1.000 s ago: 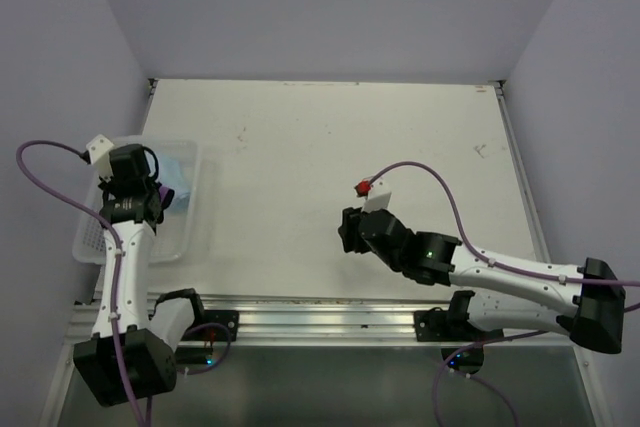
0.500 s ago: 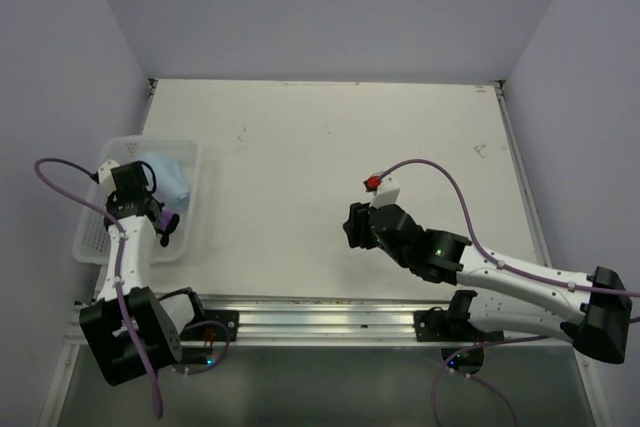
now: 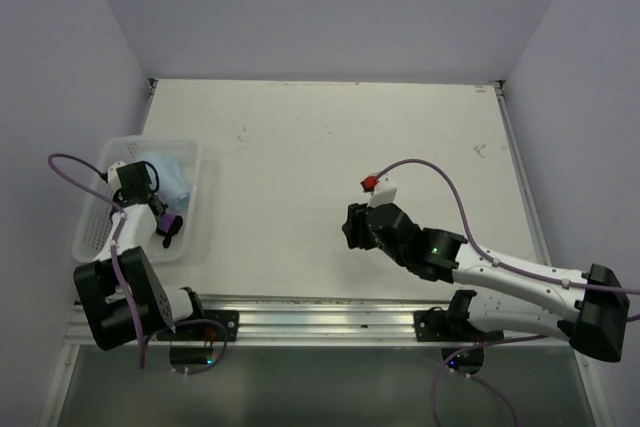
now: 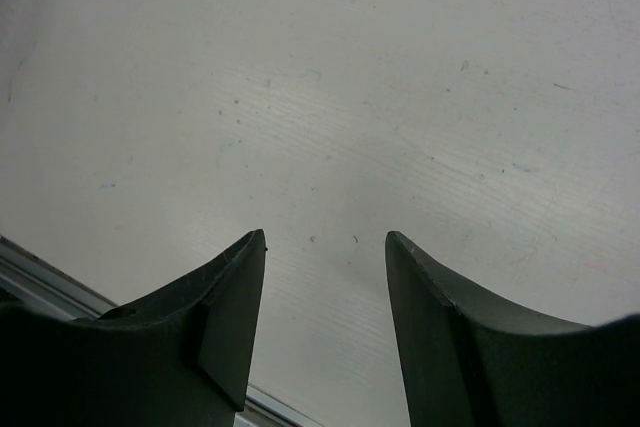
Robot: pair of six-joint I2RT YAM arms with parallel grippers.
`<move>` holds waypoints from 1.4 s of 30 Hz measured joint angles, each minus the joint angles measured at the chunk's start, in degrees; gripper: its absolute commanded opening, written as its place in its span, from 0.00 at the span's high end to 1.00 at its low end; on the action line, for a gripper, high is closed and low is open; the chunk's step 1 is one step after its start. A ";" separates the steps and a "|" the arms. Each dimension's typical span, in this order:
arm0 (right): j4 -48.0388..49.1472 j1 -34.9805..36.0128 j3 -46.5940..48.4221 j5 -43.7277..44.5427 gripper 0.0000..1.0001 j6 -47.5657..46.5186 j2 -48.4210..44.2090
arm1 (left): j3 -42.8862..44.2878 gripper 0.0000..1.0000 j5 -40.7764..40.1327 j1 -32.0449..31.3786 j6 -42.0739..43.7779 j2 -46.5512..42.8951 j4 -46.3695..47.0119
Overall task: Roll the towels
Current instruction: Place the rolled towel into the container
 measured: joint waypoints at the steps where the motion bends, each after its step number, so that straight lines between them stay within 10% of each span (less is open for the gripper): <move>1: 0.00 0.00 0.00 -0.04 0.45 0.02 0.37 | 0.00 1.00 0.09 0.07 0.07 0.50 0.39; 12: 0.07 -0.04 0.00 -1.27 0.45 0.44 2.97 | 1.55 0.88 -1.11 0.48 0.46 7.37 2.86; 23: -0.15 -0.04 -1.90 -1.20 0.45 1.51 1.62 | 3.06 0.45 -1.40 1.64 -0.11 10.03 3.30; 42: -2.08 -0.04 -1.90 -0.74 0.45 1.53 0.17 | 1.44 0.24 -0.57 1.70 -1.92 -1.66 0.09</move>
